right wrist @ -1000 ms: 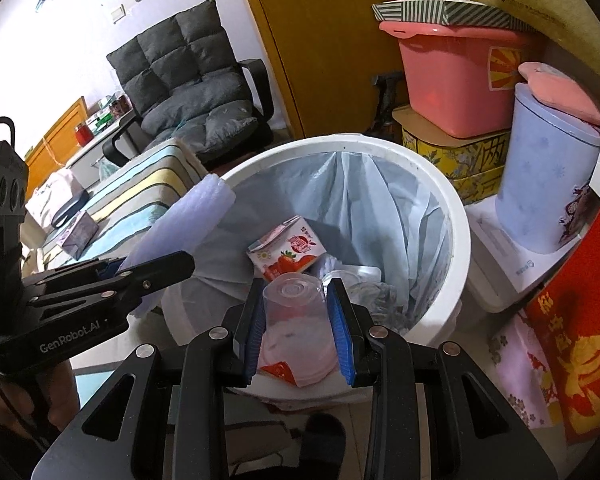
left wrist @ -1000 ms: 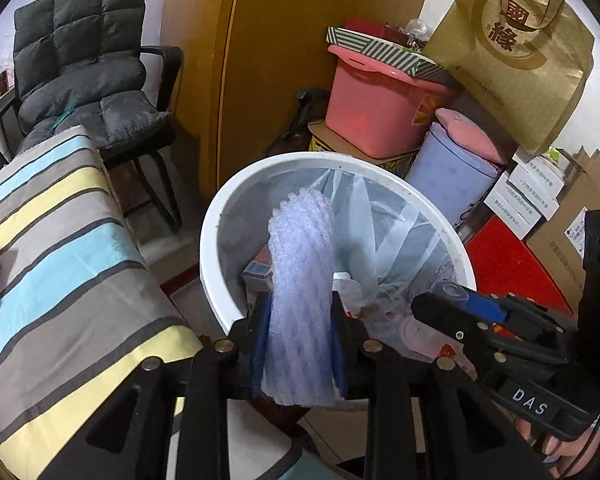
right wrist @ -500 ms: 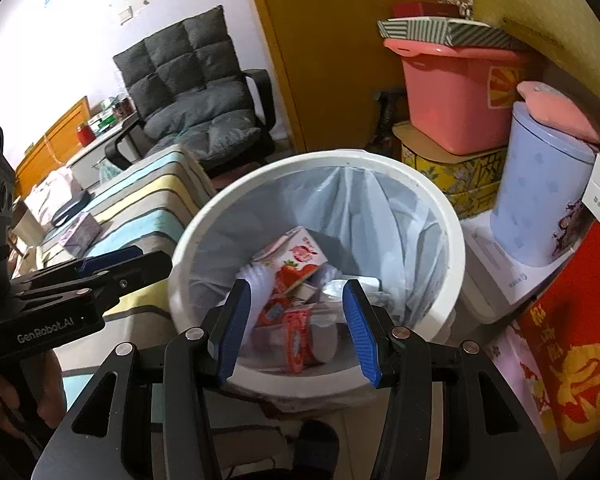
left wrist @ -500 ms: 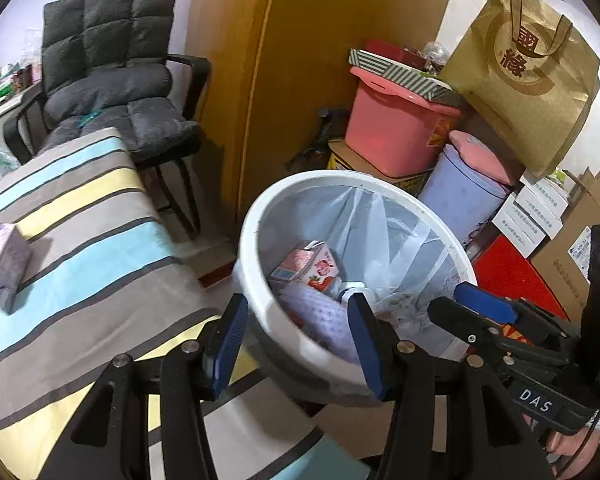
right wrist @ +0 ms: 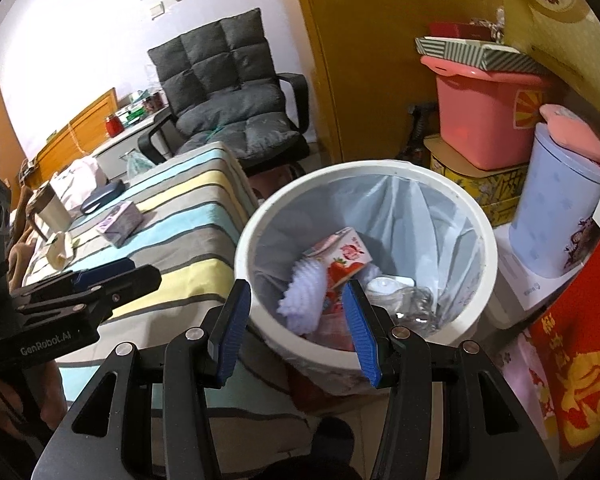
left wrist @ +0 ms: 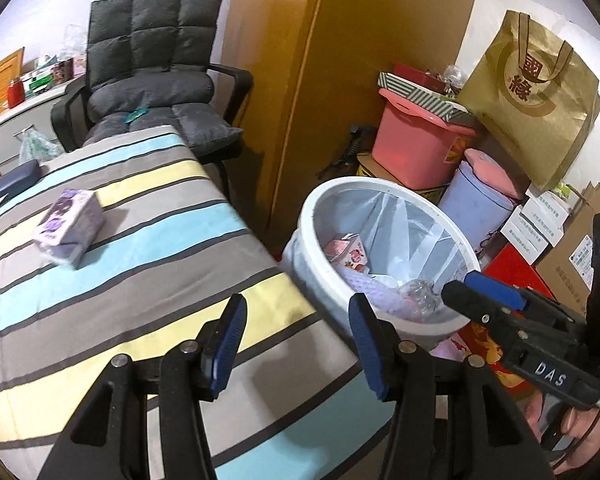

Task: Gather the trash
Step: 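Move both open tools back over the table toward the paper bag and milk box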

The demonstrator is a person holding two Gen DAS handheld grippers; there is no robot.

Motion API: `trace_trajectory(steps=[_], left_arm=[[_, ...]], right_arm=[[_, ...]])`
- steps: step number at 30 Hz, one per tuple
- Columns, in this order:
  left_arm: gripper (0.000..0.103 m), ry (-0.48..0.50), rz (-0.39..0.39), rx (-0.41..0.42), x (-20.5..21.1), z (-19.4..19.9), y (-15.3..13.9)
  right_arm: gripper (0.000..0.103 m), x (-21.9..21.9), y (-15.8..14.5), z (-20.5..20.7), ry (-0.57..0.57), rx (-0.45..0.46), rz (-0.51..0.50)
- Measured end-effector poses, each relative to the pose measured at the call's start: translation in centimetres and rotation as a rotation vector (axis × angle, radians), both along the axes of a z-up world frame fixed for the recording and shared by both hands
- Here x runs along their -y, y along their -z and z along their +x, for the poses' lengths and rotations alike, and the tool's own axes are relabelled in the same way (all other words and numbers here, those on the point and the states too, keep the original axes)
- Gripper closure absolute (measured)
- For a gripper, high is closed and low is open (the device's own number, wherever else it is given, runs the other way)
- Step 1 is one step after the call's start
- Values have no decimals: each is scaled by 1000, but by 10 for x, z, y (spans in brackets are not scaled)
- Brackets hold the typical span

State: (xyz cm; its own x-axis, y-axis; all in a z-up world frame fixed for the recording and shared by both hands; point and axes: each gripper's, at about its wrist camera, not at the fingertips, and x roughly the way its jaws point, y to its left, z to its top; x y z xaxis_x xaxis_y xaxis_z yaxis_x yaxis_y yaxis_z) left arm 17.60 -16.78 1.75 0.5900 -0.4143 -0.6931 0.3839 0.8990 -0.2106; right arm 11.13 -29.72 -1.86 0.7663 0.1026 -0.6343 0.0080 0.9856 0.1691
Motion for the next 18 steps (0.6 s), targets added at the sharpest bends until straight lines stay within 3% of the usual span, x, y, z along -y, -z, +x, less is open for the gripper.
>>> trace_trajectory(steps=[18], left_arm=[[48,-91,-29,50,-72,-43,-10]], right_arm=[[53,-61,-8,-9,-166,16,-23]])
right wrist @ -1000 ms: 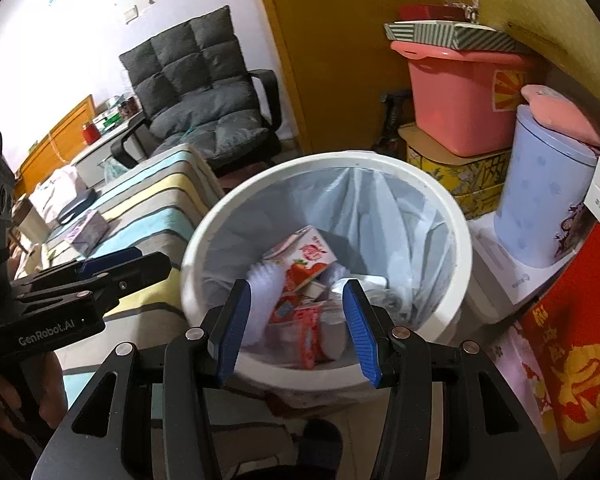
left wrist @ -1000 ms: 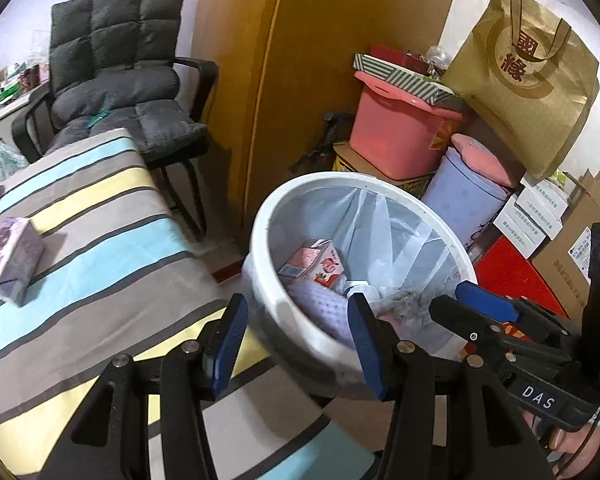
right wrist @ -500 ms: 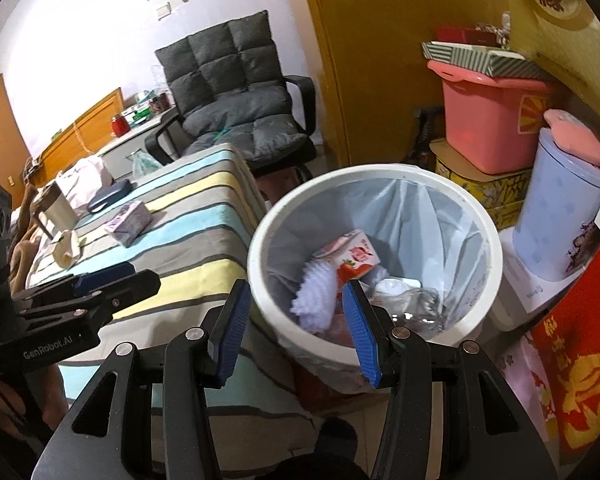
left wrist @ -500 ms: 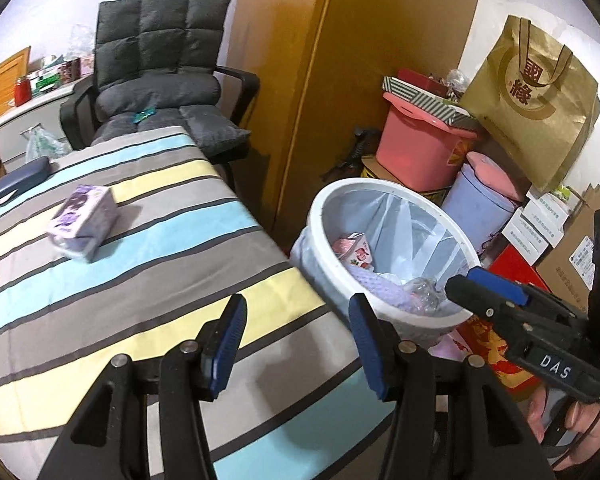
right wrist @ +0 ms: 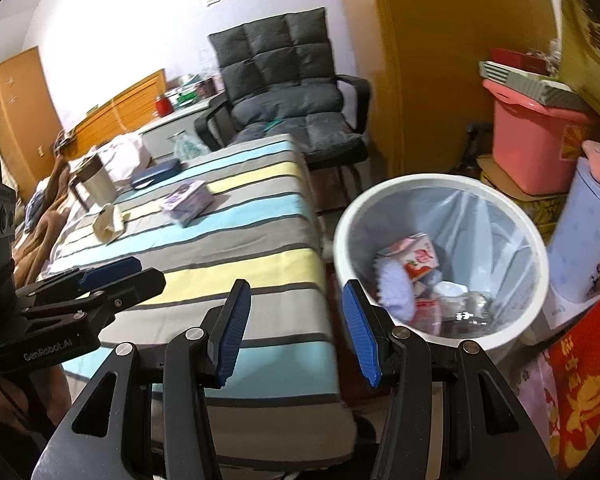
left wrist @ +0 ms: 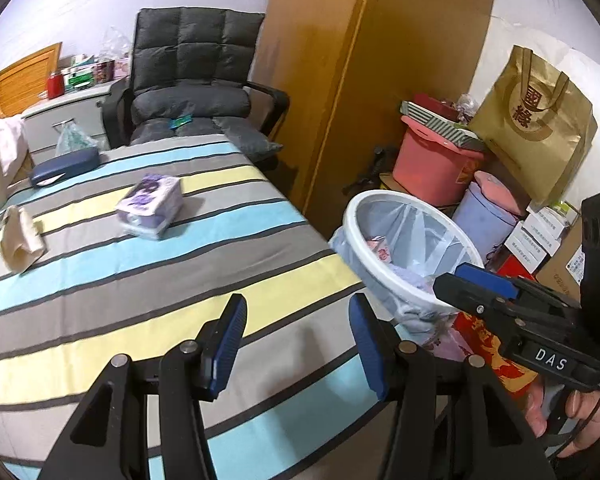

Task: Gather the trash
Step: 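Move both open tools back over the table toward the paper bag and milk box, then grasp the white paper bag with the left tool while the right tool grasps the purple milk box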

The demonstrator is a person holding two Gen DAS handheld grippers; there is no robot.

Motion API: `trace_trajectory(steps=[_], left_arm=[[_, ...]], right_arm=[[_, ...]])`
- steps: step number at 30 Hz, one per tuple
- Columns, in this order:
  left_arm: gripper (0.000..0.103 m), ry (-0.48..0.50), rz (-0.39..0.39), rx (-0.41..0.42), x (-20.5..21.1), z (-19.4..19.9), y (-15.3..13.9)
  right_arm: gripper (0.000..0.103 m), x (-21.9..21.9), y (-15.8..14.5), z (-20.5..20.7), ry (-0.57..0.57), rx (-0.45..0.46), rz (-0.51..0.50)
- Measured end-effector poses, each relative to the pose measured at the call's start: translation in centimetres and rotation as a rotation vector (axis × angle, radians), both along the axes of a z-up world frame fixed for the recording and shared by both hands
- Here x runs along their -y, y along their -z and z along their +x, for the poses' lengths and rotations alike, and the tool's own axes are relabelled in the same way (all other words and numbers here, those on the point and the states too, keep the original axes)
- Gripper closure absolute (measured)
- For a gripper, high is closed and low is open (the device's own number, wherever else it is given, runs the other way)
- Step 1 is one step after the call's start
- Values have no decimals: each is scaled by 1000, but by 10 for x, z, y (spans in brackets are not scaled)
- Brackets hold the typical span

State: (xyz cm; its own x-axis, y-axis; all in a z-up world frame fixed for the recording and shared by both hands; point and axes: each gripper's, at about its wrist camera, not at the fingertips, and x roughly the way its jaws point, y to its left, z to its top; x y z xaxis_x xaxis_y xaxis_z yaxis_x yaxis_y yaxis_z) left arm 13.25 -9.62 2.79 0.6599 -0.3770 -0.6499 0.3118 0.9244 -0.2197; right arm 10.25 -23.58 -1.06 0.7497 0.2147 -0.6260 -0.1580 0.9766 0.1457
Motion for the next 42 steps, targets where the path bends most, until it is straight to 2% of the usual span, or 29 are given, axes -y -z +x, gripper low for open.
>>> trace_trajectory(steps=[17,23,32,35,38,42], left_arm=[[48,-96,24,-34,-52,-30,19],[48,-165,35,-37,-73,-34,22],[48,-327,59,-29,-126,-14,11],[48,-377,59,-25,-146,-3,5],[47,-431,66,-25,-166,12,1],[42,-493,52,-22,-192,35,1]], right_arm=[[53,-39,10,-6,-131,-37,11],[53,-51,12,-2,-167,-51,9],[53,-83,-1,29,-200,-60,-5],[53,-93,-2,42,-213,-70,25],[45,-107,-3,56,-221,-75,39],[44,-120,-2,73,-227,-84,40]])
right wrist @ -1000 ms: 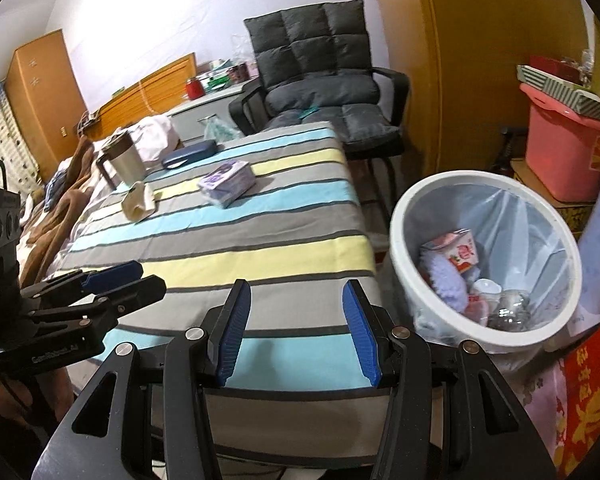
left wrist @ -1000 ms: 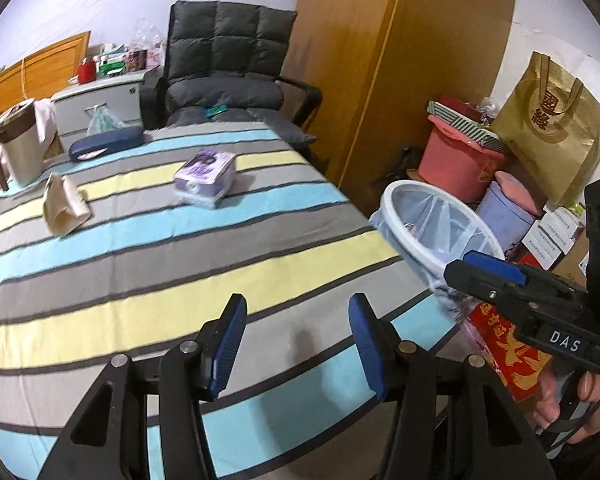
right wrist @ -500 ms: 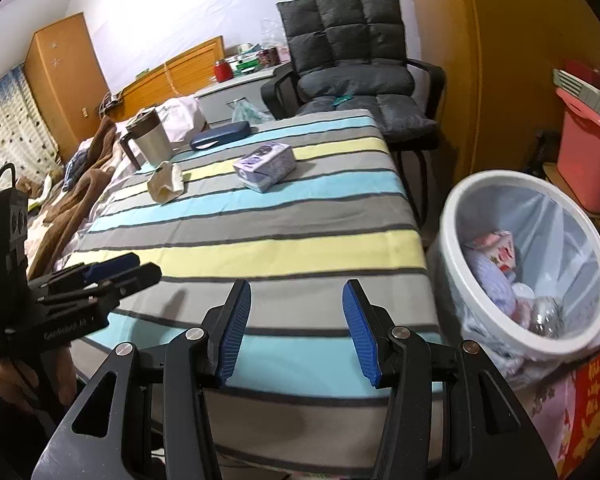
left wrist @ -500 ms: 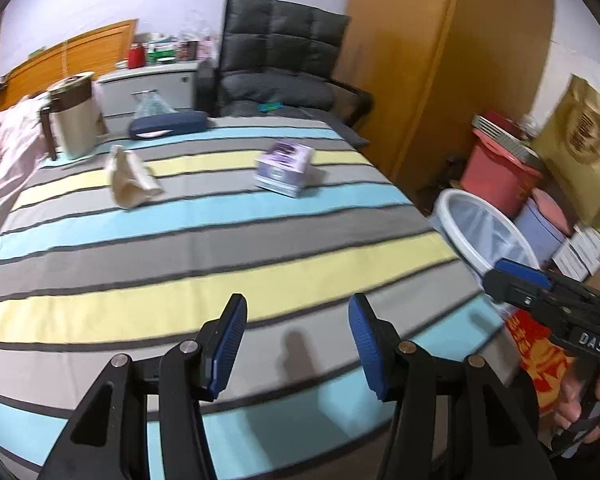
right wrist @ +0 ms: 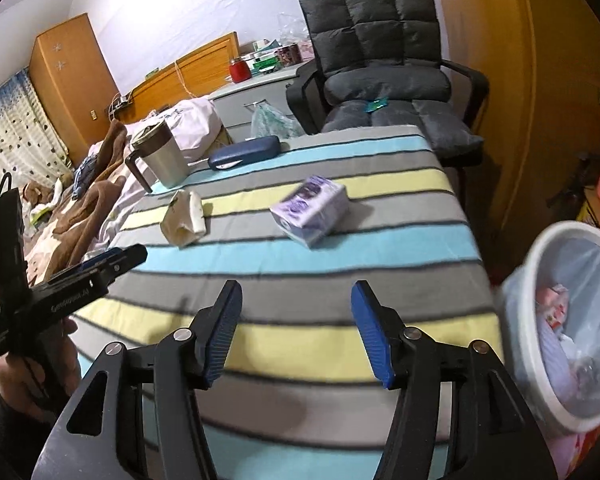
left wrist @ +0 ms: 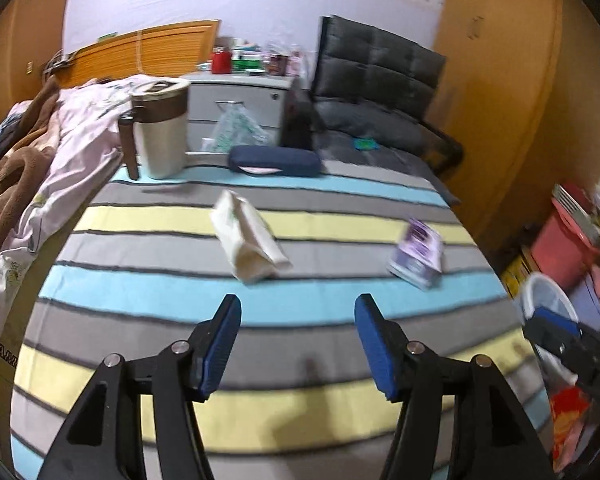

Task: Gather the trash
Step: 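Grasp the white paper bag with the left tool while the right tool grasps the purple milk box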

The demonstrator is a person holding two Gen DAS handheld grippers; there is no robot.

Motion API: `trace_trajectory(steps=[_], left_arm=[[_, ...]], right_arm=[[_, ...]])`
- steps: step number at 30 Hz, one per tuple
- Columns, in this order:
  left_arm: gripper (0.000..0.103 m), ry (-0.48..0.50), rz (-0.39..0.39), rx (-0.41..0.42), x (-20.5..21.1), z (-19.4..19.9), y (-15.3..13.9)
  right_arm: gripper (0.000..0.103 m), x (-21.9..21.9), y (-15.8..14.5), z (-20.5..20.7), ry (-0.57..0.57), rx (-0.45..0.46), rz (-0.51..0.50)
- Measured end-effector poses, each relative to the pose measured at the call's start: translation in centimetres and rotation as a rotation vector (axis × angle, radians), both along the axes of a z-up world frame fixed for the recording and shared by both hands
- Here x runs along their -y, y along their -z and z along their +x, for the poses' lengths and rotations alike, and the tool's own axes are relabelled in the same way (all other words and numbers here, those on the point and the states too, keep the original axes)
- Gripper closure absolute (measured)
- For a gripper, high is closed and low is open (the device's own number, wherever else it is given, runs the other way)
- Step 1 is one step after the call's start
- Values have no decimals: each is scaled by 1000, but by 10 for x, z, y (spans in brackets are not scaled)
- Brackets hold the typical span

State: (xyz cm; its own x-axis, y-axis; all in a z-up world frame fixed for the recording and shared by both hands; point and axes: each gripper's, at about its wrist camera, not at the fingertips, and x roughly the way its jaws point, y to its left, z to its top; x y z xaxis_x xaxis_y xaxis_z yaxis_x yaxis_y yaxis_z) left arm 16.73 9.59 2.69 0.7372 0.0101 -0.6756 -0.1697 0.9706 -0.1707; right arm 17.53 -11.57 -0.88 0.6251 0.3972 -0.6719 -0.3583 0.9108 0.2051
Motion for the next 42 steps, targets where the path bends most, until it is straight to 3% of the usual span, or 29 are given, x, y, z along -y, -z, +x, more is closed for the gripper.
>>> trace_trajectory(steps=[10,18,23,28,35,42], left_arm=[[42,-89,-30,-46,-43,59,29],[72,-85,-70,-85,-50,78,48],[74,-77,-85,-71,-51,74,46],[75,-80,-99,-71,-56,72,47],[75,-70,-115,-76,-58,73,49],[76,-65,-119,-77,-57,73,49]], right_arm=[[44,-19,10,47,47,-54,13],[44,-29,21,76,138,-84,29],[42,-43,28,89,180,-91,-7],[31,-48,34,100,246,-114,-35],[30,-56,31,100,227,-61,-128],[30,-43,35,111,172,-104,-42]])
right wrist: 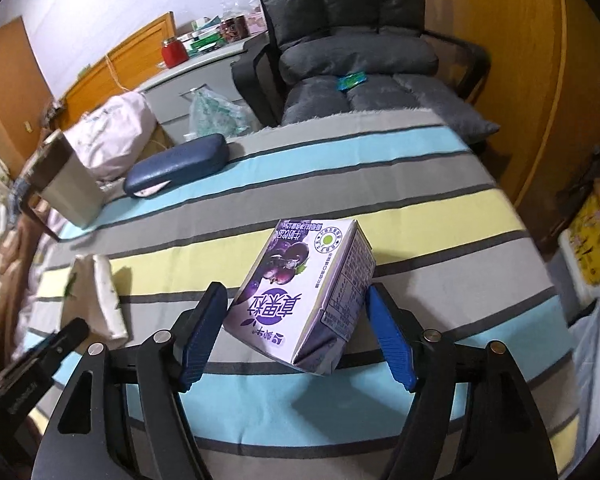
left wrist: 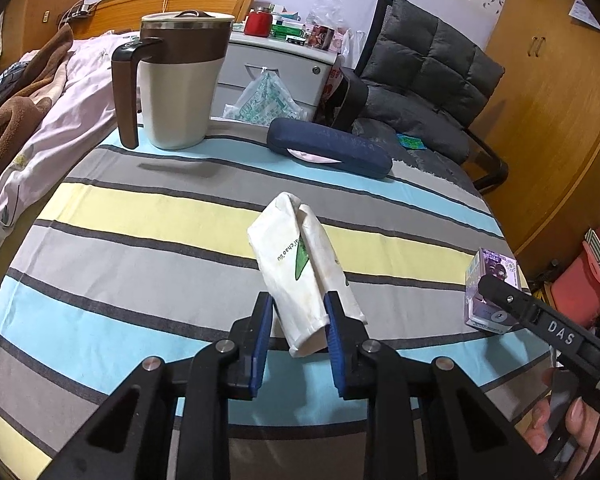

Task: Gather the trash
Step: 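Grasp the white paper bag with the left tool while the right tool grasps the purple milk box, then carry the paper bag and milk box over the trash bin and open both tools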

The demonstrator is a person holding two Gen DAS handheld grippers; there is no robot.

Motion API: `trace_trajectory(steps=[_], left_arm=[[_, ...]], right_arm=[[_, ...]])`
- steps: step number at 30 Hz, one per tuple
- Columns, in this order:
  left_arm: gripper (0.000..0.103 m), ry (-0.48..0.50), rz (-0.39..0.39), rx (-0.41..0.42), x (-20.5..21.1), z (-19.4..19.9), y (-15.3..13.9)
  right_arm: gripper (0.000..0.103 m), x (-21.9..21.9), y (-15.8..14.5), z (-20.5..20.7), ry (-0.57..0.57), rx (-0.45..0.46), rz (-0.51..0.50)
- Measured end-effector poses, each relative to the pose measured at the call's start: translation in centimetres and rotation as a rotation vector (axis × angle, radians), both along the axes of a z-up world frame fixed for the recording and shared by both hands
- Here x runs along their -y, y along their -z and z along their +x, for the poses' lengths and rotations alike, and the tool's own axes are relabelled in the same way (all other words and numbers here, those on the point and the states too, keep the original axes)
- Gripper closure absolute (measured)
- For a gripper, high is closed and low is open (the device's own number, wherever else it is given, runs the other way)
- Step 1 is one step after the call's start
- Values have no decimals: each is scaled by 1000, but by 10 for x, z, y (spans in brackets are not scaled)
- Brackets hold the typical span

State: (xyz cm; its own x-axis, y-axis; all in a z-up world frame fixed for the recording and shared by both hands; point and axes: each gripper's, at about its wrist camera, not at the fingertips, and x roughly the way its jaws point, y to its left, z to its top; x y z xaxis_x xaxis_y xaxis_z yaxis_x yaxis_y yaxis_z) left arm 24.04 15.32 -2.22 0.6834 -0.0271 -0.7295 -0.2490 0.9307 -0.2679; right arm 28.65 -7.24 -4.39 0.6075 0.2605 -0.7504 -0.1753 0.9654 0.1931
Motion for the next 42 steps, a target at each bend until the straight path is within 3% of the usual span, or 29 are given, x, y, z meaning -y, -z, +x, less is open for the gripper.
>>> trace_trajectory(steps=[6,13,20,26,30,31,32,33,34,35,41,42], left_arm=[[76,1,7,-9,1,1,2],[76,12,17,-18,4,-1,1],[90,48,52,-14,19,-17,-4],[95,87,70,14,36,-39,-11],[95,78,35,36,33,-47,-16],[95,63,20,44,29,-46,-19],[86,41,3,48,24,-44,-20],[62,20,-7,49,19,-40,-21],[52,5,-14,51,16,-36,-21],[48,-8,-27,53,13,-31,-20],[48,-49,-11,21,9,4,-9],[53,-53,-12,10,8,10,-5]], right_arm=[[30,3,12,14,-35,-82,69],[35,1,6,-4,-53,-42,72],[36,22,-9,-29,-85,-2,98],[36,39,-16,-57,-107,16,107],[36,47,-16,-67,-107,18,112],[36,48,-17,-69,-108,19,111],[36,49,-17,-71,-108,23,111],[36,50,-18,-73,-108,25,111],[36,52,-18,-73,-110,26,115],[36,53,-19,-74,-112,29,117],[36,59,-16,-75,-108,30,116],[36,59,-15,-74,-107,30,116]])
